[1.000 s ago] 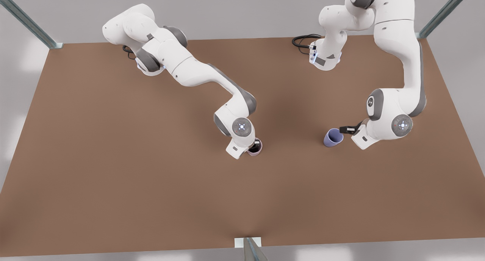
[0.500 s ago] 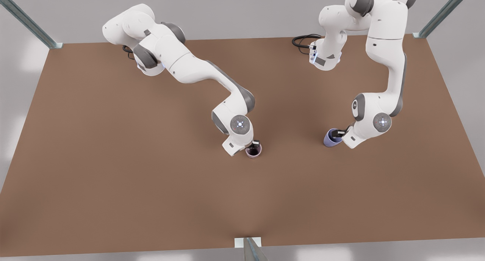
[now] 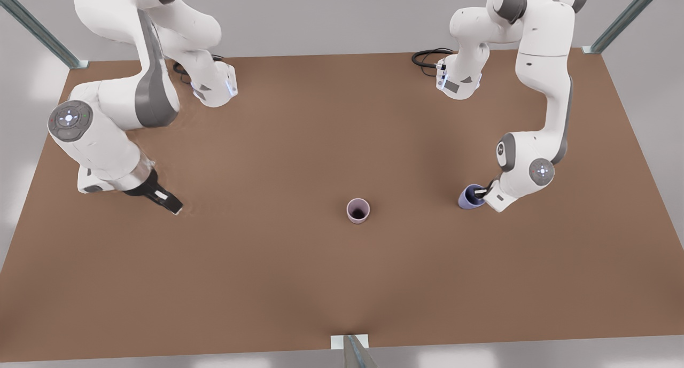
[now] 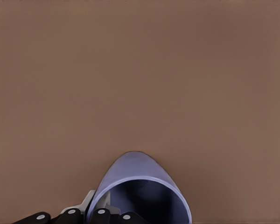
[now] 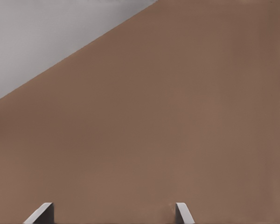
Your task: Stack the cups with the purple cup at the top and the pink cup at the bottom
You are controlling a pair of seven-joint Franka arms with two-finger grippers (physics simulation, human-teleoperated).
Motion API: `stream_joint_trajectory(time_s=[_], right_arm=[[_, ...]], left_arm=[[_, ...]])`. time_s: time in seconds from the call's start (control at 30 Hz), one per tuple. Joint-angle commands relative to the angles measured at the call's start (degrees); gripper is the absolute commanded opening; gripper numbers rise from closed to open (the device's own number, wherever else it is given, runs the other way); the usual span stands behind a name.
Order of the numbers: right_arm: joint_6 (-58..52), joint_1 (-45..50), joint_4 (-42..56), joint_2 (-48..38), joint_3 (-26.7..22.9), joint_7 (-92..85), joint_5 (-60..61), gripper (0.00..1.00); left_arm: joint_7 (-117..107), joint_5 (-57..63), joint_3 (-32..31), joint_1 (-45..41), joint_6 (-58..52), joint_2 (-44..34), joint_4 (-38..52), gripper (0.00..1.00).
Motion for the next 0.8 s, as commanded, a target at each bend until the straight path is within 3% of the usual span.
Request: stream_joint_trajectory(time_s=[0.0,0.13,0.37,0.77], right_arm=[[-11.87,-5.33,-1.58,-3.6,0.09,-35.72,-1.25,1.0],[-10.65,-5.42,1.05,-1.23,0.09,-35.72,-0.72,1.0],[-13.37,-5.95,5.19,0.18,-0.44,-38.71,-1.15,1.0],[-13.46,-5.69,7.12,0.62,-0.62,-38.44,1.13,1.0]], left_arm=[[1.58,-0.73,0.0,0.0,-3.61,-1.0,0.92,0.21],[-2.81,-2.75,-2.02,-0.62,-12.66,-4.86,6.81,0.21],[-33.39,-2.75,-16.26,-1.75,-17.41,-2.5,20.34,0.21],[-59.42,-1.78,-16.09,-17.4,-10.29,10.69,35.72,0.21]])
